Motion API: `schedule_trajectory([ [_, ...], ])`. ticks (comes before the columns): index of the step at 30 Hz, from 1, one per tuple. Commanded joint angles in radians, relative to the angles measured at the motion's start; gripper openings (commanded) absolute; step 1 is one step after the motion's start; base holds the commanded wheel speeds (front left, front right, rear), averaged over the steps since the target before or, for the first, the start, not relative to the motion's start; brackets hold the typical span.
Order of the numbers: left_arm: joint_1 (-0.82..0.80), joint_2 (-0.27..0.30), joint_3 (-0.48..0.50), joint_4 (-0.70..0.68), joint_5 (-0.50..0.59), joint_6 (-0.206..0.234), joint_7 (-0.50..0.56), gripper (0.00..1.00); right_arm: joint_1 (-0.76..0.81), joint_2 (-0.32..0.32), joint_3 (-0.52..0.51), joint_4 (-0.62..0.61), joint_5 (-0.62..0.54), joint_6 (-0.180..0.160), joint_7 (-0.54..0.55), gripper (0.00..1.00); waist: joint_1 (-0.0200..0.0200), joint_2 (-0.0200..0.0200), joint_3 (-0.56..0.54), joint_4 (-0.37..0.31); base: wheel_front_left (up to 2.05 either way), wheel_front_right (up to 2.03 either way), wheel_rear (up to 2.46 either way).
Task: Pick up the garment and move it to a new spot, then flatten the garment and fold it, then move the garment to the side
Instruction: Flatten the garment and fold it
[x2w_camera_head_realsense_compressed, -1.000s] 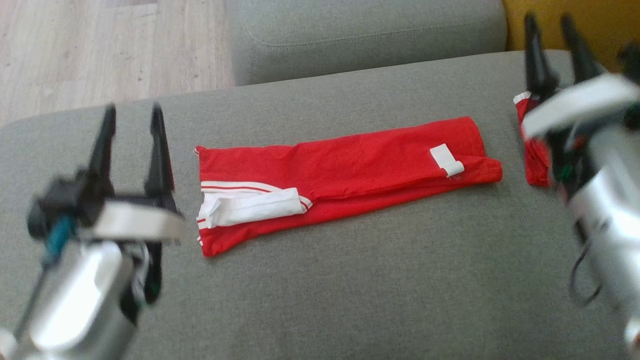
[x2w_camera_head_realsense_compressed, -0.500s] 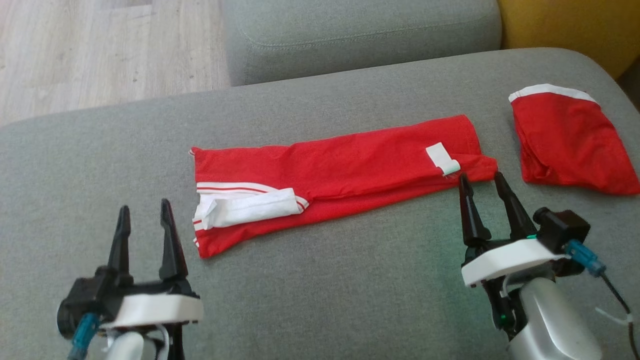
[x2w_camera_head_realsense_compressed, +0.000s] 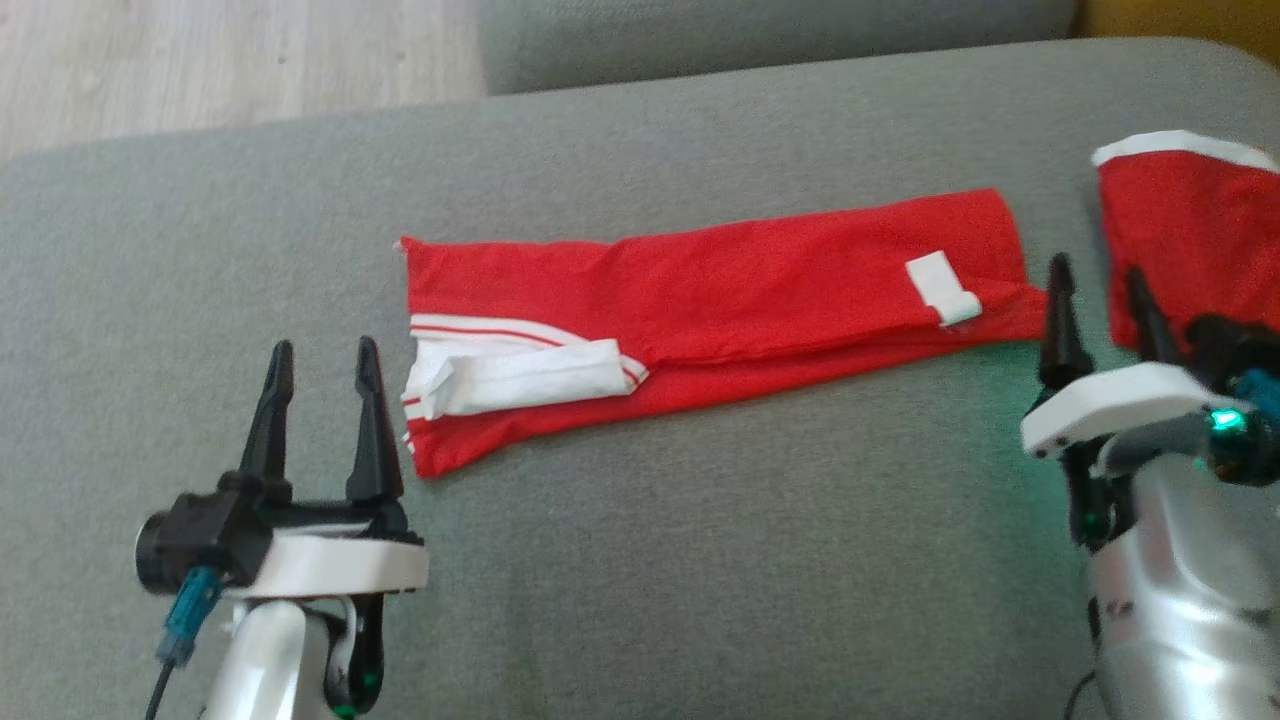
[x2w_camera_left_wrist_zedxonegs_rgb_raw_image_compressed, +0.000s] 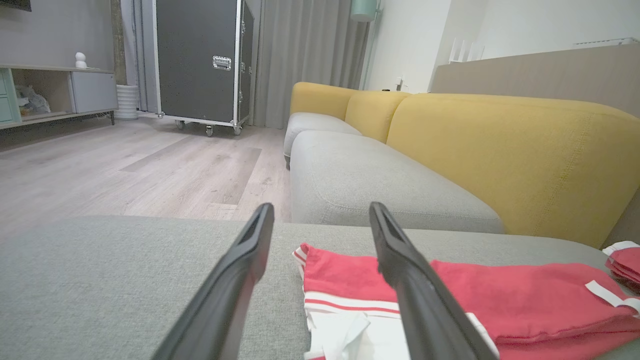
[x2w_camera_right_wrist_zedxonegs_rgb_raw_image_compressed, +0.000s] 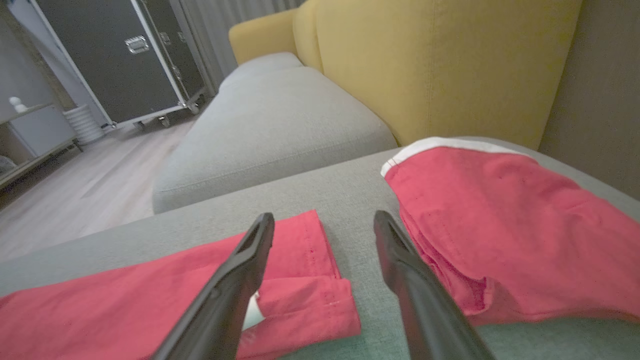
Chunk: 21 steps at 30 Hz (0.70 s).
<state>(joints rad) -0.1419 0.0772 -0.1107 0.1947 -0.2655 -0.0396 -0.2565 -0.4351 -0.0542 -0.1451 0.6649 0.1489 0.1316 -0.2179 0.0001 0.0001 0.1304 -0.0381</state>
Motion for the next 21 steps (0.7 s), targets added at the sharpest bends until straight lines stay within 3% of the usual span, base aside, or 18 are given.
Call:
schedule_trajectory([
  [1,-0.047,0.0,0.034,-0.02,0.013,-0.007,-0.005,1.0,-0.057,0.004,-0.01,0.008,-0.021,-0.001,0.01,1.0,-0.0001,-0.0001,0.027,0.024,0.0,0.0,0.0],
  [10,-0.085,-0.019,0.036,0.001,0.037,-0.037,-0.005,1.0,-0.216,0.004,-0.225,0.279,-0.16,-0.001,0.098,1.0,-0.0001,-0.0001,0.074,0.07,0.0,0.0,0.0],
  [21,-0.093,-0.026,0.054,0.009,0.043,-0.05,-0.005,1.0,-0.299,-0.007,-0.322,0.454,-0.272,-0.001,0.133,1.0,-0.0001,-0.0001,0.097,0.084,0.0,0.0,0.0],
])
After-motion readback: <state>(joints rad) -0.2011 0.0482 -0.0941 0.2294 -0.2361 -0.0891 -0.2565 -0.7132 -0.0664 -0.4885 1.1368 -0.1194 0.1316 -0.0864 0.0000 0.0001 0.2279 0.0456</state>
